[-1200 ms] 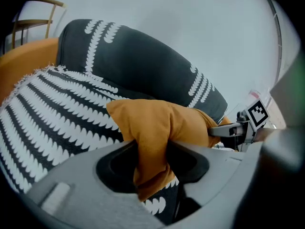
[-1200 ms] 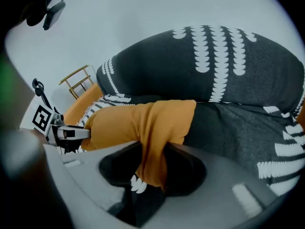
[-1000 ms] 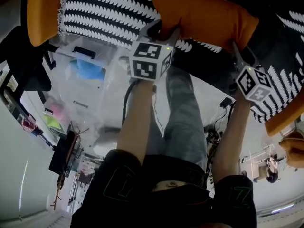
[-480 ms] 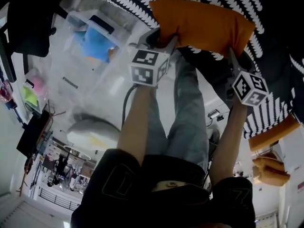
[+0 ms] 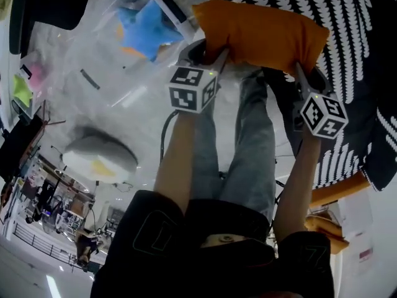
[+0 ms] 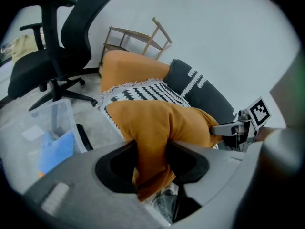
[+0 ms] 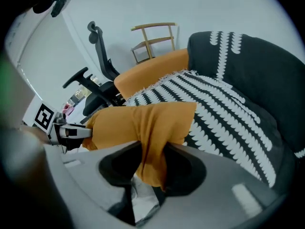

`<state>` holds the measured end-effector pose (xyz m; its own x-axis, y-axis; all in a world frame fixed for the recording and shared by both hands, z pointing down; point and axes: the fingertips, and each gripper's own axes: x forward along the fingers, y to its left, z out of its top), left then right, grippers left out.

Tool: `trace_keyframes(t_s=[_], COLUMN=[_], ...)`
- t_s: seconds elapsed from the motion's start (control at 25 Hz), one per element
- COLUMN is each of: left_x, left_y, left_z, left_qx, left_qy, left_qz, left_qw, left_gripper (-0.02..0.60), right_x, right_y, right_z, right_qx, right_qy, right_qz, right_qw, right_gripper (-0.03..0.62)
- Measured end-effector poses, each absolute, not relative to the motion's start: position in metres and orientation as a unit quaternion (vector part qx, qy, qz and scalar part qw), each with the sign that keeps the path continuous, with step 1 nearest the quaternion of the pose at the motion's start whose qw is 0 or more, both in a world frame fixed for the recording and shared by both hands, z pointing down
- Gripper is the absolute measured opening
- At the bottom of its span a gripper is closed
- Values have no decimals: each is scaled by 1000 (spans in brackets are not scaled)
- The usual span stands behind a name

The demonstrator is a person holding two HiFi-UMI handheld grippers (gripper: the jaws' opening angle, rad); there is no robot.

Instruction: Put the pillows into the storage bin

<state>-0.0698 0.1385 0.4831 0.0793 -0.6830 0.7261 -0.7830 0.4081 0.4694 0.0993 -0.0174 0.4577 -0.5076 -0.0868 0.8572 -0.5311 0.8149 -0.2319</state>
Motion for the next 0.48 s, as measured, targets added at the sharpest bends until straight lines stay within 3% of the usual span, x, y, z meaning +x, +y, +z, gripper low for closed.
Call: trace_keyframes(t_s=[0.48], left_x=[-177], left_y=[290], left_z=[506], left_qx=[411], left_qy=[-748], left_qz=[-21], left_qw=[521], left_gripper=[199], right_x=[-70], right_y=[86], right_z=[482], right_qx=[33], right_qy=[-840], right_qz=[179], right_qw=[510], right_gripper=[152])
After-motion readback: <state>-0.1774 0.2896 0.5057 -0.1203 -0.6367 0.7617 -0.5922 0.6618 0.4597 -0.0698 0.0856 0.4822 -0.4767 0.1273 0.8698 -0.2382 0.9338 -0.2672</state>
